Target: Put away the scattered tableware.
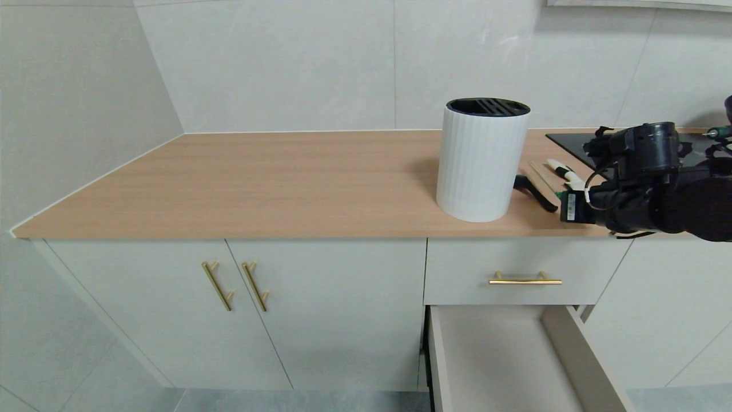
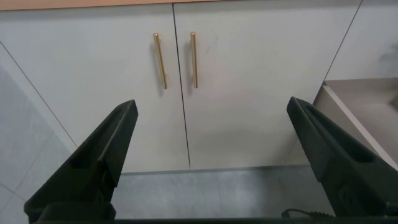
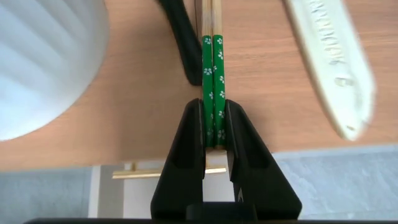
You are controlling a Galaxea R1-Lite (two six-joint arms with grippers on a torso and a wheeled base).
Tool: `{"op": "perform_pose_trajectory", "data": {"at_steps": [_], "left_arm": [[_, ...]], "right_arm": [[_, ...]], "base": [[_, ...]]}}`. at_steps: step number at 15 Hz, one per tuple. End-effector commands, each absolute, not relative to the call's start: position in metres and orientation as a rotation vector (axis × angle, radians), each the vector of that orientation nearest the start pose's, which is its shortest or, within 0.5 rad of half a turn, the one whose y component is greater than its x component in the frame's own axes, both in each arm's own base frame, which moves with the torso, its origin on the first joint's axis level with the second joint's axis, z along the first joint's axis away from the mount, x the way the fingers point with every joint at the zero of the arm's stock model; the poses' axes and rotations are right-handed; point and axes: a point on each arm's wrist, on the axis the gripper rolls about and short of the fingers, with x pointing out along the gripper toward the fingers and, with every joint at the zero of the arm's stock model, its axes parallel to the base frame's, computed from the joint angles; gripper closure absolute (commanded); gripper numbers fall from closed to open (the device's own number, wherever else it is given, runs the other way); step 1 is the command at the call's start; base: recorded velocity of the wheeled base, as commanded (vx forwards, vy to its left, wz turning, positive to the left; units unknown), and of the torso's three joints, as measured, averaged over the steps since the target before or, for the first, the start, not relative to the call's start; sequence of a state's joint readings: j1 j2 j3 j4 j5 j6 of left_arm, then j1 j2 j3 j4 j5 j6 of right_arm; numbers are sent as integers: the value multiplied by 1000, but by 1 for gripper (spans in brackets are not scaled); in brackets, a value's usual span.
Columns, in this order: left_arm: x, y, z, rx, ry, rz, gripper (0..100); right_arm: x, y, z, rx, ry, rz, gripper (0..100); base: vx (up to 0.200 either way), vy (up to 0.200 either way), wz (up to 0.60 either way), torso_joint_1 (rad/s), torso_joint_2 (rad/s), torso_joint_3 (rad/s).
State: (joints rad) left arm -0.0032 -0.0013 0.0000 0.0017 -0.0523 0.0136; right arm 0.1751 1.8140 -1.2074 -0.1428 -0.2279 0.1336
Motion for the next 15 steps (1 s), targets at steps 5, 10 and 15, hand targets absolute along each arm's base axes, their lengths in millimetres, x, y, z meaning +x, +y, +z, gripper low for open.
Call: {"op": "perform_pose_trajectory", "data": {"at_steps": [5, 10, 15], "left_arm": [[-23, -1, 75, 14, 1, -55, 0], [-23, -1, 75, 12, 1, -55, 0], [-23, -1, 75, 14, 3, -55, 0]], "right_arm": [[231, 55, 269, 99, 386, -6, 100], [167, 40, 274, 96, 518, 57, 100], [139, 38, 265, 126, 625, 269, 100]], "base": [[0, 0, 0, 0, 0, 0], [0, 0, 0, 0, 0, 0], [0, 0, 0, 0, 0, 0]]}}
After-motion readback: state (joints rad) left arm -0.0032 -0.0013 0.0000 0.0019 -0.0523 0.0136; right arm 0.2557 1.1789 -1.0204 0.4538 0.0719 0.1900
